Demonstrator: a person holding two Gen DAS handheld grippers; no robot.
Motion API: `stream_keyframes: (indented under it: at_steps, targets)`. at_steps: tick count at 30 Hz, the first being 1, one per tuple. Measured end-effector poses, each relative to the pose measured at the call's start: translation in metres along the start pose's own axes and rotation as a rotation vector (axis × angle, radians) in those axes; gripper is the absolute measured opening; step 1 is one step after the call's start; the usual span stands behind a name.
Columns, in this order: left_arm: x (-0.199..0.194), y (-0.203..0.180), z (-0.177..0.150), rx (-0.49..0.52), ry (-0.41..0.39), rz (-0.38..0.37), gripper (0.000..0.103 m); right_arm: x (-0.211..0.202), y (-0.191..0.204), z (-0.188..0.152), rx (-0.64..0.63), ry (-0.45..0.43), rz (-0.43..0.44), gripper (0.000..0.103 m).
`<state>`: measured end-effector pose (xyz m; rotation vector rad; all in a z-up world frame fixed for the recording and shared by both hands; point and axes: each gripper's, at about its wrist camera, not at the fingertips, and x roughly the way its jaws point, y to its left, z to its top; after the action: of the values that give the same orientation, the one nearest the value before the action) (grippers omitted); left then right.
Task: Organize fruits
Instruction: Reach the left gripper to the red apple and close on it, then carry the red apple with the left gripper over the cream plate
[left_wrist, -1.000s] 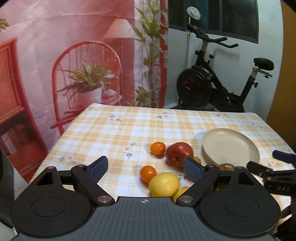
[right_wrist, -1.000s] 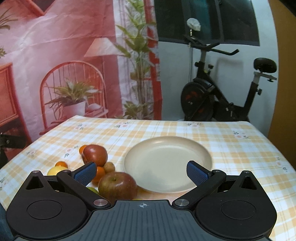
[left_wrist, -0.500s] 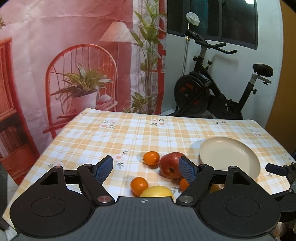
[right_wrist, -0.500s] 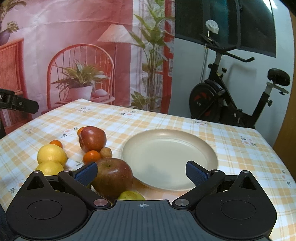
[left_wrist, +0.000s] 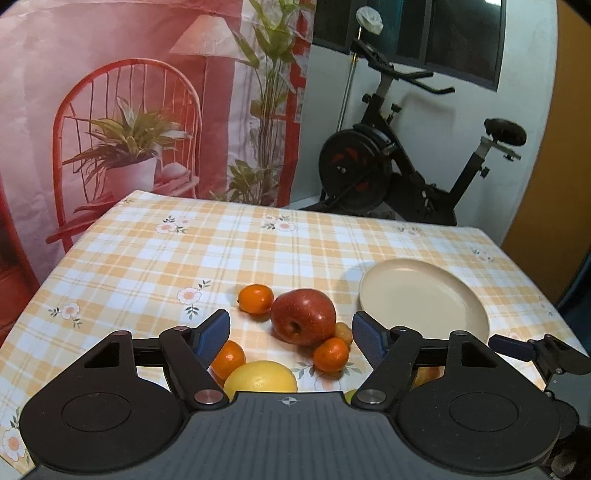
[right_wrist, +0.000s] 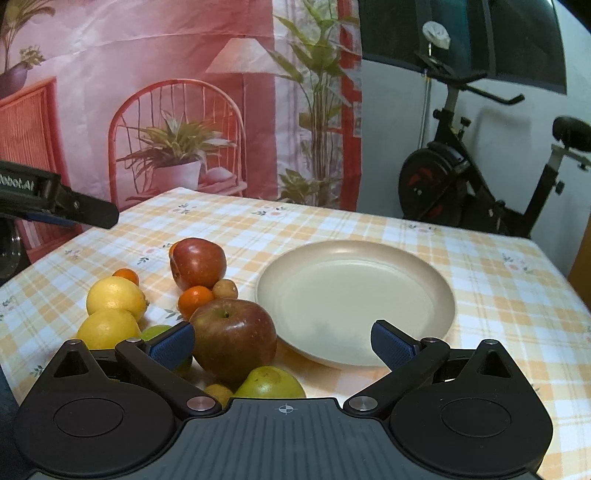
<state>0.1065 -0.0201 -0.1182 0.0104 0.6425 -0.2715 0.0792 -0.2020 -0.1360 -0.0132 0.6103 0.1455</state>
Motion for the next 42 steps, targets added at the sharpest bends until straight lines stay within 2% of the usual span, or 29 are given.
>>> stream_keyframes:
  at_steps: [1,5,9,11,13,18,22,28,32,38,42]
  targets:
    - [0.002,-0.001,0.000,0.003,0.007,-0.003,0.076,0.000,-0.001,0.000,0.006,0.002,0.007,0.100]
    - [0.009,-0.005,-0.001,0.020,0.040,-0.024,0.075,0.002,-0.003,-0.002,0.009,0.019,0.037,0.088]
    - [0.016,-0.015,-0.002,0.068,0.058,-0.085,0.061,0.004,-0.003,-0.003,0.003,0.037,0.066,0.074]
    - [0.022,-0.021,-0.003,0.083,0.069,-0.104,0.060,0.006,-0.001,-0.003,-0.005,0.045,0.076,0.072]
    - [0.031,-0.024,-0.002,0.089,0.094,-0.133,0.048,0.008,0.000,-0.002,-0.012,0.053,0.091,0.070]
    - [0.050,-0.027,0.001,0.059,0.144,-0.232,0.046,0.013,0.002,-0.002,-0.022,0.076,0.121,0.064]
    - [0.065,-0.032,-0.004,0.025,0.199,-0.300,0.034,0.016,0.002,0.000,-0.025,0.086,0.135,0.063]
    - [0.077,-0.034,-0.009,0.007,0.242,-0.379,0.034,0.021,0.004,0.001,-0.046,0.106,0.159,0.057]
    - [0.087,-0.029,-0.008,-0.044,0.279,-0.412,0.034,0.023,0.006,0.003,-0.060,0.116,0.171,0.056]
    - [0.096,-0.021,-0.006,-0.116,0.304,-0.444,0.034,0.029,0.007,0.005,-0.071,0.137,0.175,0.055]
    - [0.099,-0.020,-0.007,-0.121,0.306,-0.448,0.034,0.032,0.008,0.004,-0.072,0.146,0.178,0.055]
